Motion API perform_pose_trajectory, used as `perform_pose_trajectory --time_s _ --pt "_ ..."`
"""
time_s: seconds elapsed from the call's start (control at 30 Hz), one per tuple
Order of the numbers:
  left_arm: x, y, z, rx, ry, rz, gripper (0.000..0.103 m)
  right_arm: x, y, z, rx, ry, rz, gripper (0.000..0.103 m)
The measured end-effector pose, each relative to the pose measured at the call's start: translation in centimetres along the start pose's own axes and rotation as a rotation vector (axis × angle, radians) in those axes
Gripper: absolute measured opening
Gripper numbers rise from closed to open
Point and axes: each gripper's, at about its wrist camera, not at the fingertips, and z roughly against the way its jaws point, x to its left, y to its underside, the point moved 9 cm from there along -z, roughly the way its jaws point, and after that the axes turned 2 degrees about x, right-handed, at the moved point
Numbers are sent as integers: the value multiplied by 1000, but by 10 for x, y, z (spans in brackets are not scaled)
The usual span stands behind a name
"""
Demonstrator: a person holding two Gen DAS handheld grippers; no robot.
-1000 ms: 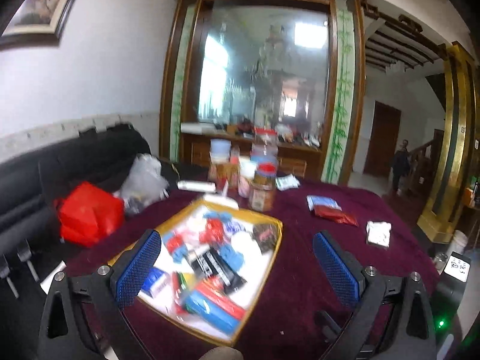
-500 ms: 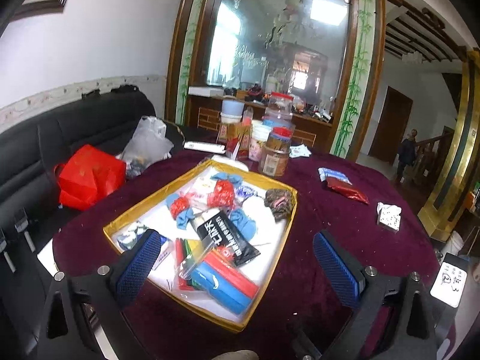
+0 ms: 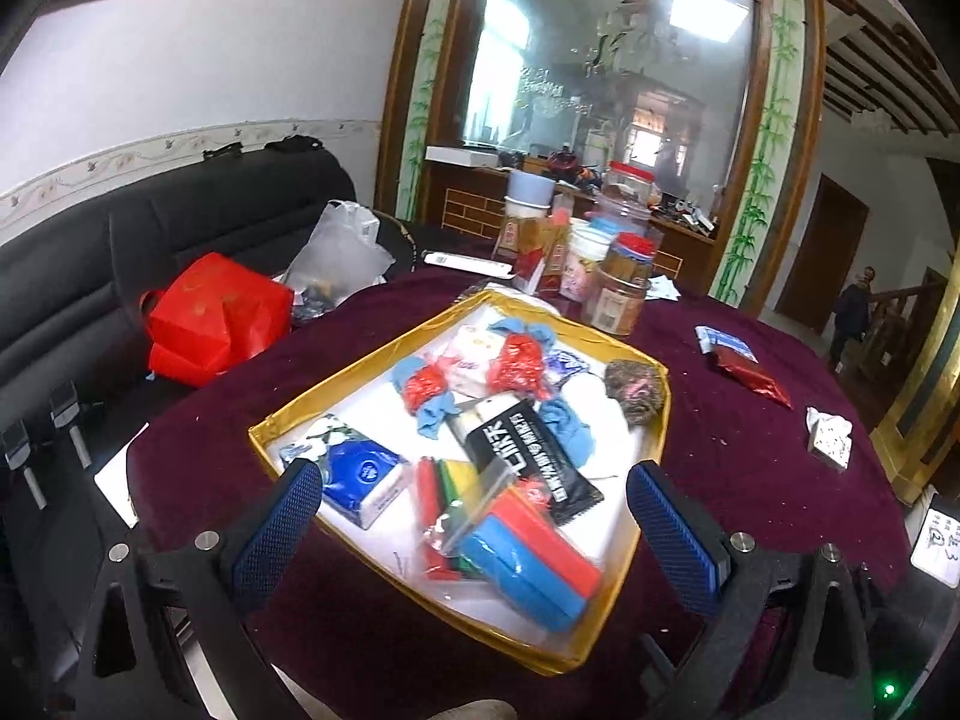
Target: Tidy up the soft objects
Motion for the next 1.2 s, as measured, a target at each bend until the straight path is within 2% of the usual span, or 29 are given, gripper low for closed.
perform_pose_trajectory --time_s 0.33,1.2 --pt "19 3 -11 21 -17 35 102 10 -5 -10 28 13 33 103" --pt "22 8 -18 80 -19 56 103 14 -2 -9 41 14 63 103"
